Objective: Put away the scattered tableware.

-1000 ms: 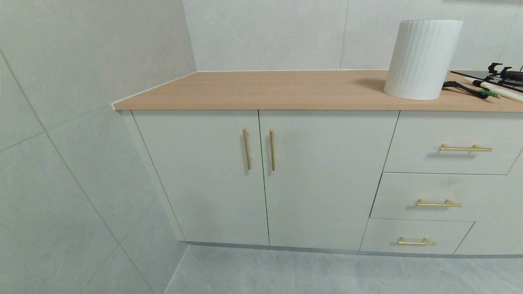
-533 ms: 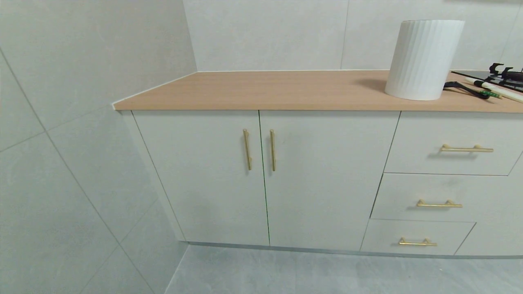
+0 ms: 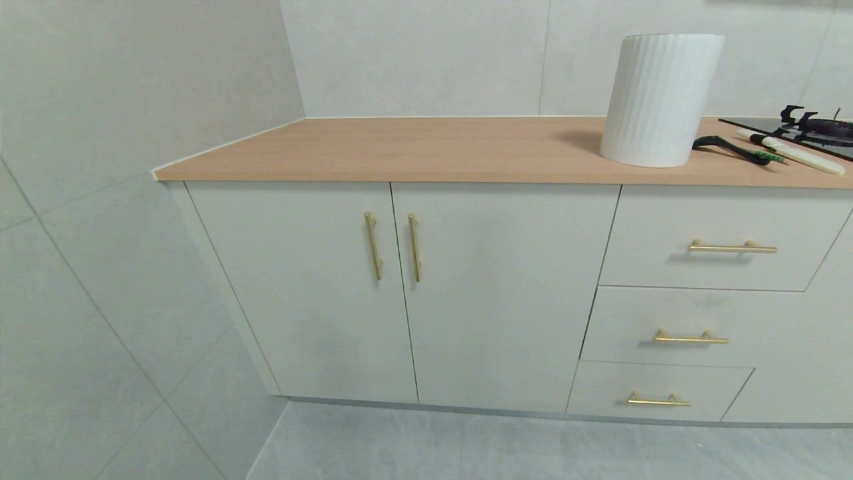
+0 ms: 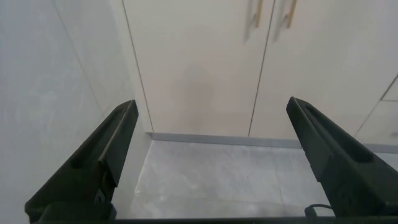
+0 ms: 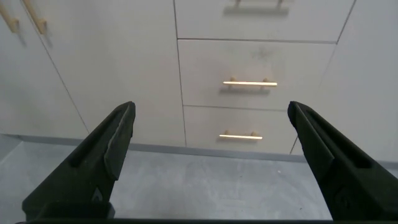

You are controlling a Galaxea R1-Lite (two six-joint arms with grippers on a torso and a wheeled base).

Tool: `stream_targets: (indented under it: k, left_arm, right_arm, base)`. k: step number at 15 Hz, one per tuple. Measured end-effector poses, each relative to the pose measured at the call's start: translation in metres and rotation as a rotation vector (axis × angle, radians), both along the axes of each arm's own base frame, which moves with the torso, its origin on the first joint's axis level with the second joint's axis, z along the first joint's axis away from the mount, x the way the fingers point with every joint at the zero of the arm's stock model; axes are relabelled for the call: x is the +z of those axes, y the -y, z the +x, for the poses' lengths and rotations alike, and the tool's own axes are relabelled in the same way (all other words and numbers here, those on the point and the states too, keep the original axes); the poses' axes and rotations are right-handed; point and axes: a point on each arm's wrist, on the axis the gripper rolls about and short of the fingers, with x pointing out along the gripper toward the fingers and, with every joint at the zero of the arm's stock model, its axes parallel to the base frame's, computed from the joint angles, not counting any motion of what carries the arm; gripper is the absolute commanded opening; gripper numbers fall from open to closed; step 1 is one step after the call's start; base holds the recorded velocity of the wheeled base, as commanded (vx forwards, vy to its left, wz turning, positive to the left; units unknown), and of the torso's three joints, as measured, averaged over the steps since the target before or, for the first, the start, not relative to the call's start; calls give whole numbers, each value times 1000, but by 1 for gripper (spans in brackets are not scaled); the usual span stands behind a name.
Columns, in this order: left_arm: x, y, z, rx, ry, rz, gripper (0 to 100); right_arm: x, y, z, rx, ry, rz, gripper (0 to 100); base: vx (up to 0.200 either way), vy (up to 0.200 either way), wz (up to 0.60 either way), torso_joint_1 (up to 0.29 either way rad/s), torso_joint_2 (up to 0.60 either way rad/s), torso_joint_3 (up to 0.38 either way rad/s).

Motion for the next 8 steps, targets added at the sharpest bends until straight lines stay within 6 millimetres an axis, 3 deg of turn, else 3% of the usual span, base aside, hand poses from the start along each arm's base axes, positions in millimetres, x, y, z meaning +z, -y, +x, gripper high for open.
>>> stream_targets:
  k: [2, 8]
  left_arm:
    - [0, 0, 0, 2, 0, 0, 100]
    - [0, 0, 0, 1, 0, -2, 100]
  right_arm:
    - [0, 0, 0, 2, 0, 0, 100]
    - [0, 0, 0, 0, 0, 0, 100]
  base:
    - [0, 0, -600, 0, 0, 2]
    - [0, 0, 0, 0, 0, 0]
